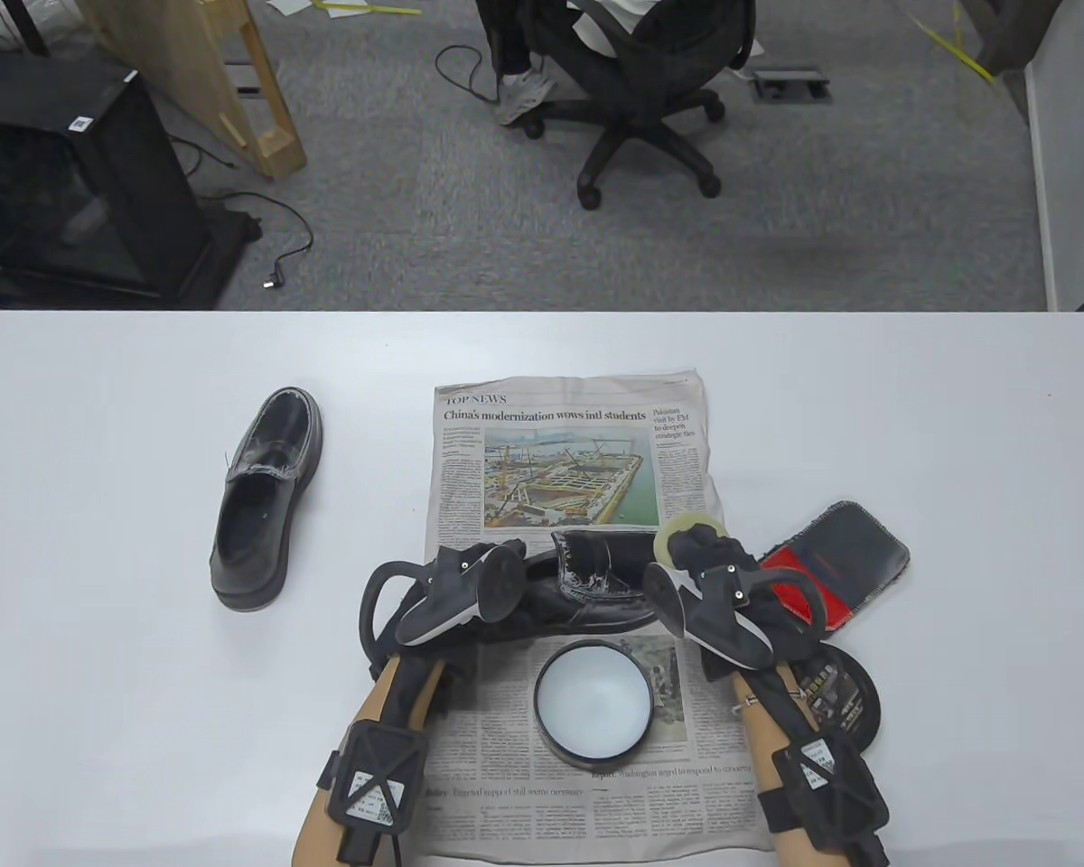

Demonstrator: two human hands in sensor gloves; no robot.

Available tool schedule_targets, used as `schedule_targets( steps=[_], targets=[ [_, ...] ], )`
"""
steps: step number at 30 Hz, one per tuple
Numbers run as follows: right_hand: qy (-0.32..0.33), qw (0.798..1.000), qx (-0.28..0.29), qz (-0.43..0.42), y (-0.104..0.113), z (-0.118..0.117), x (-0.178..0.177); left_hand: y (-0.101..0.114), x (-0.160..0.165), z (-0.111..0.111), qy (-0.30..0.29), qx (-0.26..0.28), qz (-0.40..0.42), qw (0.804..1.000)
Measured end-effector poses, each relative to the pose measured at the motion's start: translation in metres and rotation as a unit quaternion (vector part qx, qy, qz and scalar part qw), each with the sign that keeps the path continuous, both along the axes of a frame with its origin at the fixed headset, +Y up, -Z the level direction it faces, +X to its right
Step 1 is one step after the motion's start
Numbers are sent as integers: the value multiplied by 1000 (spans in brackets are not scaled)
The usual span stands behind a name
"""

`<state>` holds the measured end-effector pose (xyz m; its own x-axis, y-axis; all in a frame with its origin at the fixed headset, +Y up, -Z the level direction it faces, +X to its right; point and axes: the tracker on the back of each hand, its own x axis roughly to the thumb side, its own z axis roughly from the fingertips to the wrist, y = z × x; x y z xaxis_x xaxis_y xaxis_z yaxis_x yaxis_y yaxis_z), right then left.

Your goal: Dip and apply leather care cream with polishing sponge on shoes

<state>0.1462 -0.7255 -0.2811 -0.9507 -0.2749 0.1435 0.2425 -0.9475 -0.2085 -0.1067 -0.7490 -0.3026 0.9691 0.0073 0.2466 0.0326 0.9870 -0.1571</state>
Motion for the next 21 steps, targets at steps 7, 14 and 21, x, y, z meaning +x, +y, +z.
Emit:
schedule_targets(
  steps=[7,14,21],
  targets=[
    [68,996,21,-55,4,23,-16,1,1,-1,-7,-5,-9,1000],
    [-9,999,28,-14,4,-16,-30,0,0,0,-6,-1,-8,1000],
    [-36,999,-12,-11,-4,-7,4,0,0,0,0,4,-8,1000]
  ],
)
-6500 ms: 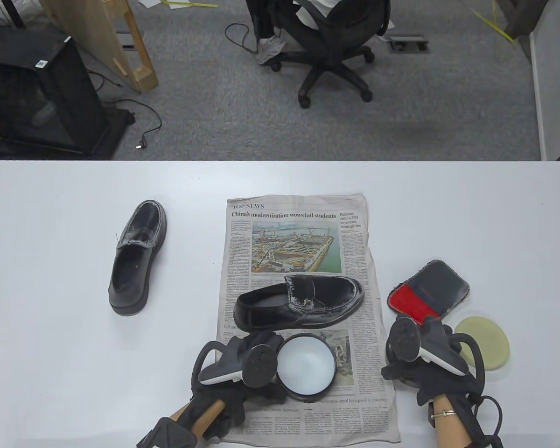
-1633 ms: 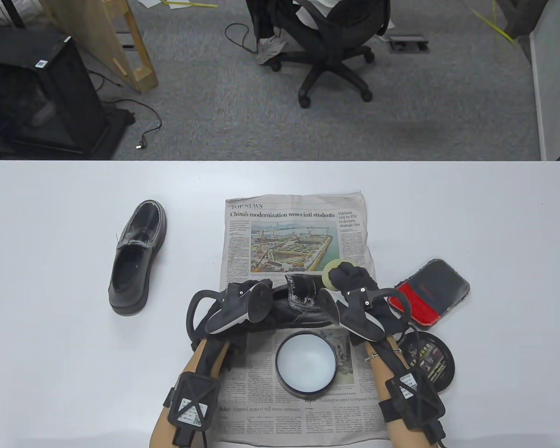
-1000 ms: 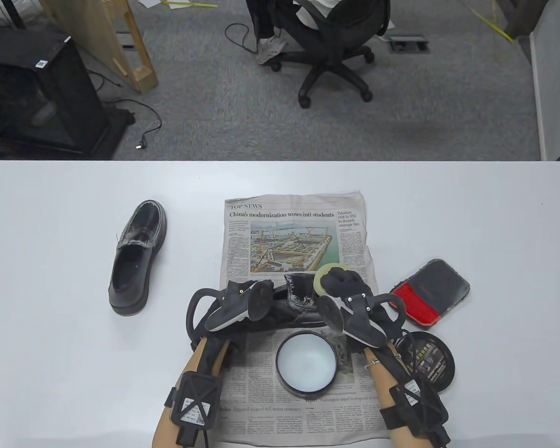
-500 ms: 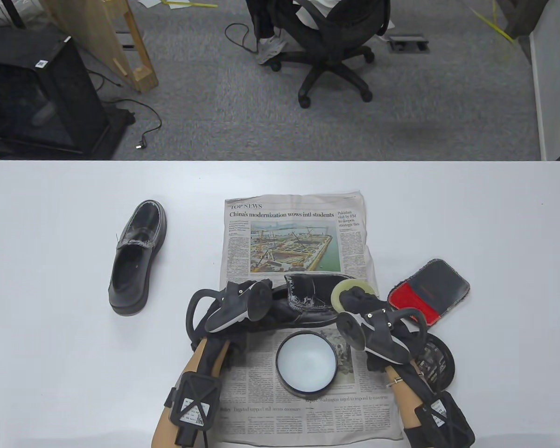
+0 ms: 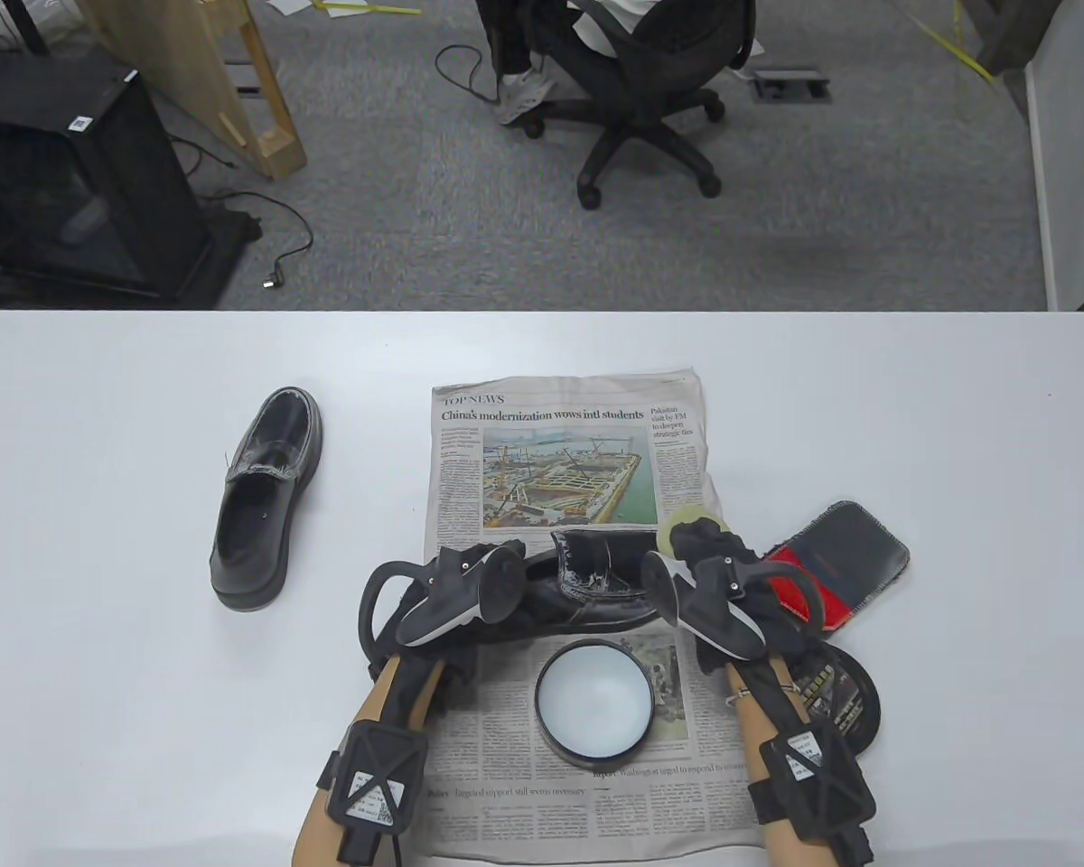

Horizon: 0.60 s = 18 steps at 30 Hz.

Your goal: Dip and apply leather care cream with polishing sponge on shoes

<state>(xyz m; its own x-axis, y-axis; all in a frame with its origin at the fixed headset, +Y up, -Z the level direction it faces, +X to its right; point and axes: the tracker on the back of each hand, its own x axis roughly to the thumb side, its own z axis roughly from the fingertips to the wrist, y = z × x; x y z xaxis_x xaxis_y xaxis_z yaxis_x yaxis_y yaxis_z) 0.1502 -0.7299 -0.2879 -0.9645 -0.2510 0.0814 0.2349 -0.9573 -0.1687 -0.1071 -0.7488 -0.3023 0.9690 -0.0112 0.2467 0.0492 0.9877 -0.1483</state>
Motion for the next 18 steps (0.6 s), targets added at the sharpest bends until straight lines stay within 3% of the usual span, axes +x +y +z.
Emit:
schedule_targets(
  steps=[5,8,10,12,16,18],
  targets=[
    [75,996,9,40,-1,36,-12,0,1,0,0,-3,2,1000],
    [100,994,37,24,4,40,-28,0,2,0,-5,-8,-1,1000],
    [106,993,54,1,9,33,-39,0,2,-1,-7,-8,-4,1000],
    [94,995,28,-9,13,17,-45,0,1,-1,-8,-9,-1,1000],
    [19,1000,20,-7,9,-14,-34,-1,1,0,-7,-8,2,1000],
    [-4,1000,19,-21,6,-18,-25,-1,0,0,-3,-5,4,1000]
  ],
)
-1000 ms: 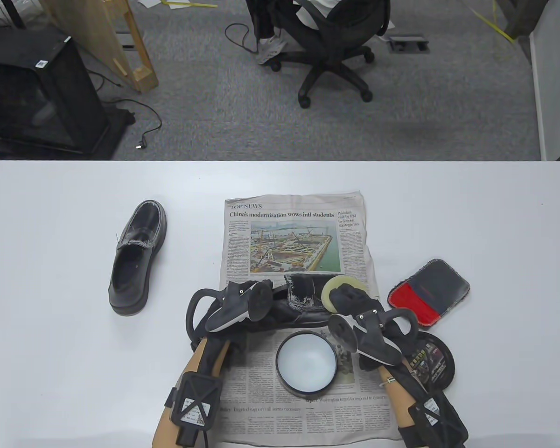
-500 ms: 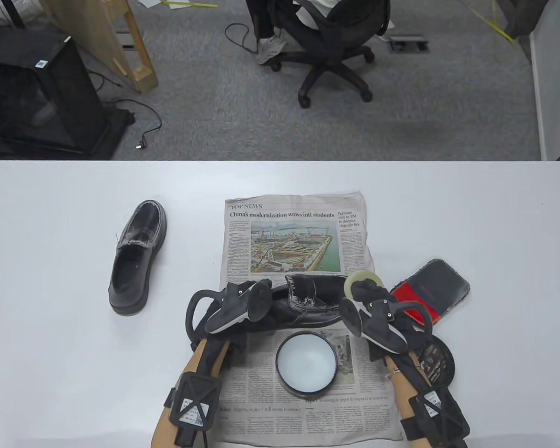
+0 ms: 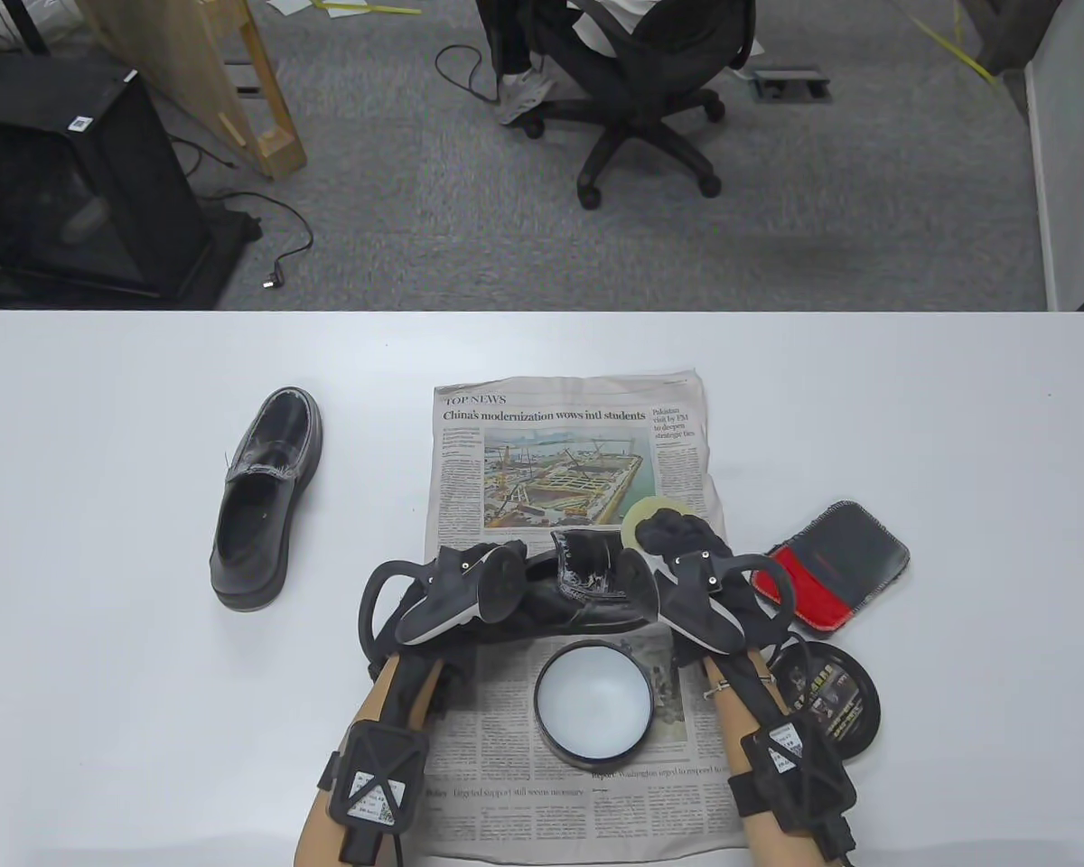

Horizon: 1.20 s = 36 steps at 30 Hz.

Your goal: Dip and apply leather care cream with polishing sponge on shoes

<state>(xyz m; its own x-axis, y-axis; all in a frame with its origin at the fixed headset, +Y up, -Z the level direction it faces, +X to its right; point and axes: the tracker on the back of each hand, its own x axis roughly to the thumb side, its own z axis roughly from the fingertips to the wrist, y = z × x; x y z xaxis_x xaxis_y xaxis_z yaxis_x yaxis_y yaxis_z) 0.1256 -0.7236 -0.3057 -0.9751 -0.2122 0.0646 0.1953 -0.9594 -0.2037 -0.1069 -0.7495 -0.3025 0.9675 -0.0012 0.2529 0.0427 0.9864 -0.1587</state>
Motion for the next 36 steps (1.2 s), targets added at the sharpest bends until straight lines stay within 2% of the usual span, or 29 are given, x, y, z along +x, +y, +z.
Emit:
schedule_targets(
  steps=[3,6,10,13,15,18,22,25,27,30,36],
  targets=[
    [-24,999,-16,22,-5,4,19,0,0,1,3,5,-3,1000],
    [-11,1000,-25,0,-7,17,27,1,1,1,5,8,-11,1000],
    [51,994,-3,94,-11,47,12,1,3,1,13,7,-15,1000],
    [93,990,8,103,-7,59,-6,2,4,0,8,3,-18,1000],
    [107,991,24,79,-3,58,-16,1,3,0,4,1,-11,1000],
    [100,993,41,51,3,43,-26,1,3,0,2,-4,-9,1000],
    [37,999,25,26,1,14,-18,0,0,0,2,-4,2,1000],
    [-1,1000,8,25,-3,6,-2,0,0,0,5,2,2,1000],
    [-17,999,-2,41,-6,7,9,0,0,1,6,4,-1,1000],
    [-18,1000,-16,11,-9,17,21,0,0,1,7,6,-6,1000],
    [49,996,-18,76,-7,52,3,0,2,1,11,8,-13,1000]
  ],
)
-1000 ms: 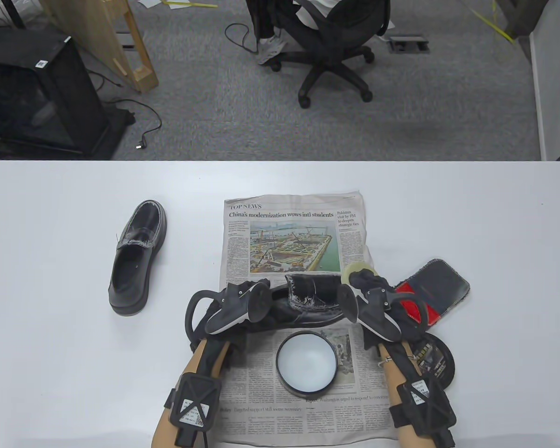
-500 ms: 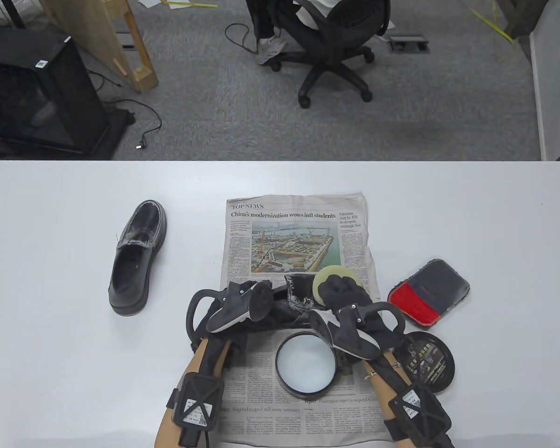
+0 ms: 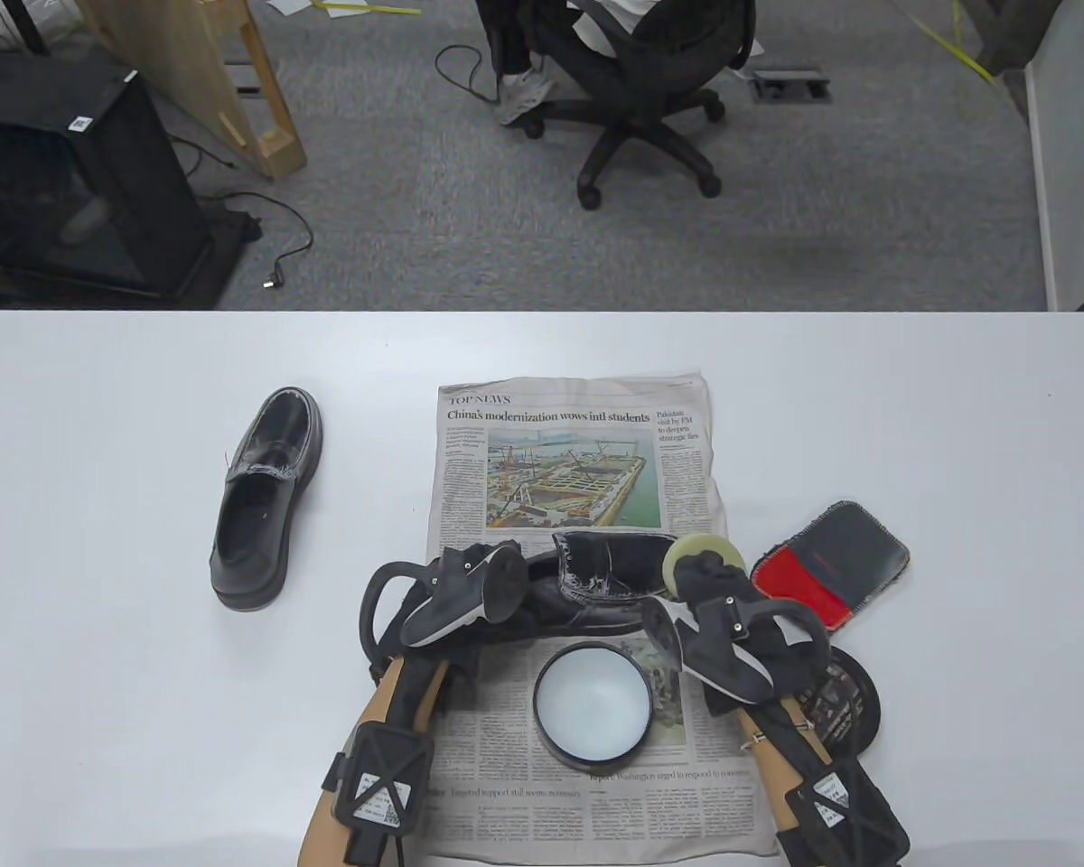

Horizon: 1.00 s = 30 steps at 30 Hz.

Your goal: Dip and apply leather care cream with polishing sponge on shoes

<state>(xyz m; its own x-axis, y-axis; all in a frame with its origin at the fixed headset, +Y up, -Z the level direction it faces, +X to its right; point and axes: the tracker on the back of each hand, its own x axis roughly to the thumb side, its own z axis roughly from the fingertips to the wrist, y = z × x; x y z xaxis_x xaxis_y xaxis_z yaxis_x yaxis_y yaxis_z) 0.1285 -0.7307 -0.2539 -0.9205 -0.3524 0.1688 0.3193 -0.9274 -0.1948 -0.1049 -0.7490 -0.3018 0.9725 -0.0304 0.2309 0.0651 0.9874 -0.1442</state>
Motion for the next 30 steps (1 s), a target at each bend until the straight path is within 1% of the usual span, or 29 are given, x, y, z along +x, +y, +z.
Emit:
schedule_targets(
  steps=[3,4,6,8,11,14,16,19,22,26,28,30],
  targets=[
    [35,999,21,-24,7,3,-19,-1,-1,0,-5,-1,10,1000],
    [39,998,30,-33,9,2,-23,-1,-1,0,-5,-2,10,1000],
    [40,996,52,-52,11,-9,-34,-1,-1,0,-8,-3,11,1000],
    [17,998,51,-38,11,-24,-37,-2,-2,0,-11,-2,16,1000],
    [-39,998,38,-43,6,-45,-28,-3,-4,1,-12,6,26,1000],
    [-71,997,33,-5,0,-51,-14,-4,-5,3,-9,27,23,999],
    [-78,996,27,35,-4,-48,-4,-4,-4,4,-7,33,18,999],
    [-75,997,15,31,-4,-36,8,-4,-3,4,-7,40,8,999],
    [-58,998,-3,30,-1,-21,12,-4,-2,5,-8,44,5,999],
    [1,1000,-4,-7,5,-1,0,-4,-1,5,-13,44,-2,999],
    [26,999,10,-17,8,3,-12,-4,-1,5,-15,46,-3,999],
    [38,998,31,-35,8,0,-25,-4,-1,5,-18,42,6,999]
  ],
)
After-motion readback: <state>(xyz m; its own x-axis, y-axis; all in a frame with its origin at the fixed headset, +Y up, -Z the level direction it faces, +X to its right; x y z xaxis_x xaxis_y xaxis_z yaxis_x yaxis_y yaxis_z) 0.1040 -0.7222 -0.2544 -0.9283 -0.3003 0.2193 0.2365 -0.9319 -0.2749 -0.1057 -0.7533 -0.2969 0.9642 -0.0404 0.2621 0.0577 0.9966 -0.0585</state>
